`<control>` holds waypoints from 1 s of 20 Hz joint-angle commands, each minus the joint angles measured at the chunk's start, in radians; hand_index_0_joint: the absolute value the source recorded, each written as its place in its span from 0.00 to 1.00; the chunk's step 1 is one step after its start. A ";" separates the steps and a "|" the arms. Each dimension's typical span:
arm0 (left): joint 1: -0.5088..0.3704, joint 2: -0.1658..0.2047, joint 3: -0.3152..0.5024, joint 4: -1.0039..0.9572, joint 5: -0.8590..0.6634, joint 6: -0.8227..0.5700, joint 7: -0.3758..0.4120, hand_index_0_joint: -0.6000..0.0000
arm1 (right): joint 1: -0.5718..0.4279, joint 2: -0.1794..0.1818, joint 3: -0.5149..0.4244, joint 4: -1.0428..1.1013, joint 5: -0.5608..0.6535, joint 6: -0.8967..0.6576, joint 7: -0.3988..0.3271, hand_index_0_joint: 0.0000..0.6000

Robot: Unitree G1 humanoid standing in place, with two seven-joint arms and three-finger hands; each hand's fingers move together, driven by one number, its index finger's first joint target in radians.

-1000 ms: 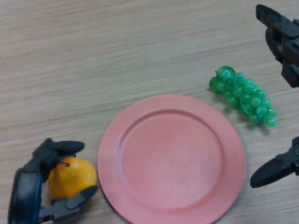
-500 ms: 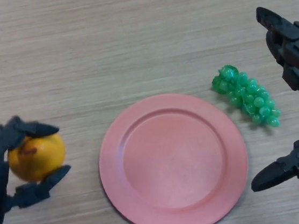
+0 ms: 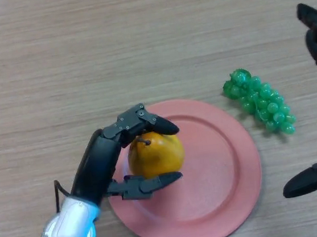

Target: Pick up the yellow pear and place it on the plate

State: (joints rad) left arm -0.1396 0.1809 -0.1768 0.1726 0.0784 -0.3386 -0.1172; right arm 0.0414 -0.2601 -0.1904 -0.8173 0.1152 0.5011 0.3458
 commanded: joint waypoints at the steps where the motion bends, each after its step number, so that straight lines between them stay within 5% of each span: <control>1: -0.068 0.009 -0.006 -0.026 -0.166 -0.040 0.054 0.00 | -0.009 -0.013 -0.063 -0.064 0.035 -0.134 -0.005 0.00; 6: -0.128 0.009 -0.046 0.083 -0.115 -0.012 0.071 0.00 | 0.002 -0.011 -0.093 -0.064 0.019 -0.171 -0.002 0.00; 10: -0.151 0.009 -0.061 0.142 -0.040 -0.053 0.124 0.84 | 0.006 -0.010 -0.096 -0.058 0.009 -0.188 -0.001 0.00; 11: -0.159 0.009 -0.067 0.164 -0.009 -0.062 0.145 0.97 | 0.011 -0.008 -0.099 -0.058 0.008 -0.193 0.002 0.00; 20: -0.095 0.009 0.002 -0.038 0.001 0.045 0.114 1.00 | 0.006 -0.010 -0.106 -0.081 0.043 -0.147 -0.012 0.00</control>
State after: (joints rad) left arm -0.2014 0.1797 -0.2351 0.1883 0.0724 -0.2149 -0.0064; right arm 0.0689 -0.2496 -0.2570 -0.8380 0.1130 0.4581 0.3546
